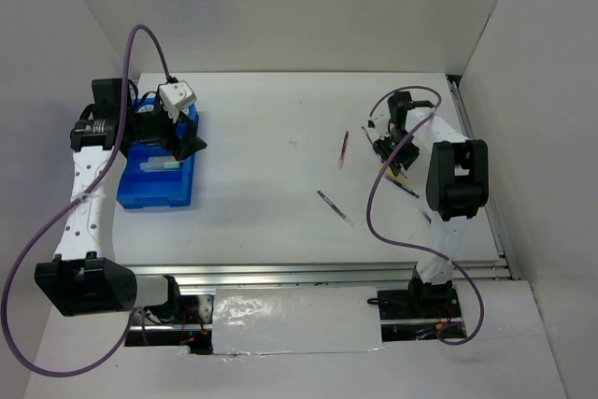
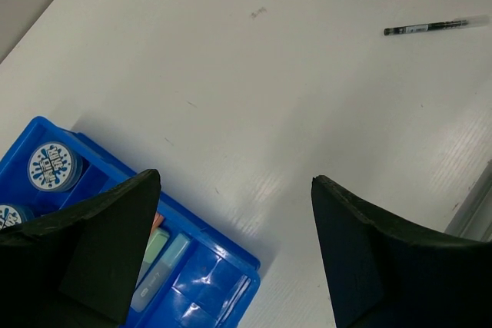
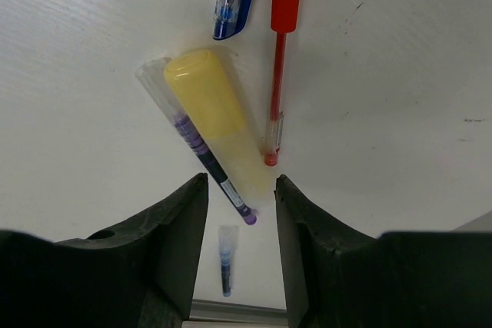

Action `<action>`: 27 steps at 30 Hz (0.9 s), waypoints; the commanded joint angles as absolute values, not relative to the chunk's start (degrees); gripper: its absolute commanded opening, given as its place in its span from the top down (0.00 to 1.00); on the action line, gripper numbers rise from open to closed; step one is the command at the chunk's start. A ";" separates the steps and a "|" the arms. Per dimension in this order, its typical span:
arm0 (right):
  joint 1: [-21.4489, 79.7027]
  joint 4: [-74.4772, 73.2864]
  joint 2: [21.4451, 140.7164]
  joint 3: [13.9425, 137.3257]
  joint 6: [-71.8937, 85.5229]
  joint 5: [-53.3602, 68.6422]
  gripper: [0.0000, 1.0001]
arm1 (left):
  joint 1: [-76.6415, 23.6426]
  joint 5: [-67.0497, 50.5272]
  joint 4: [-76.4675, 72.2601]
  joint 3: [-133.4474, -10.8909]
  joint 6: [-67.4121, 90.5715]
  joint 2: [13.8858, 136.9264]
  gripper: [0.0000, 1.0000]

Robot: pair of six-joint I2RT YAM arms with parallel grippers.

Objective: Sort the stationery into containers
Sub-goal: Pick up the stationery from the center of the board.

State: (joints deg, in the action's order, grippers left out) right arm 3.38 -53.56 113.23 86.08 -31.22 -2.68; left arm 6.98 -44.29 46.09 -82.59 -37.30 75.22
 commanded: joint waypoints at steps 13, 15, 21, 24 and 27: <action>5.27 -50.89 117.16 87.89 -31.82 -3.08 0.54 | 6.59 -47.11 44.12 -82.00 -37.18 74.09 0.07; 5.36 -50.63 117.59 87.89 -31.64 -2.99 0.54 | 6.59 -47.20 44.03 -82.00 -37.18 74.00 0.07; 5.80 -50.71 118.56 88.15 -31.73 -2.64 0.56 | 6.42 -47.37 44.30 -81.83 -37.88 73.92 0.07; 6.24 -50.80 118.65 88.07 -31.82 -2.37 0.57 | 6.50 -47.55 44.21 -81.74 -37.97 73.83 0.06; 6.77 -51.24 118.48 88.50 -31.73 -1.67 0.60 | 6.50 -48.07 44.56 -81.65 -38.14 74.09 0.06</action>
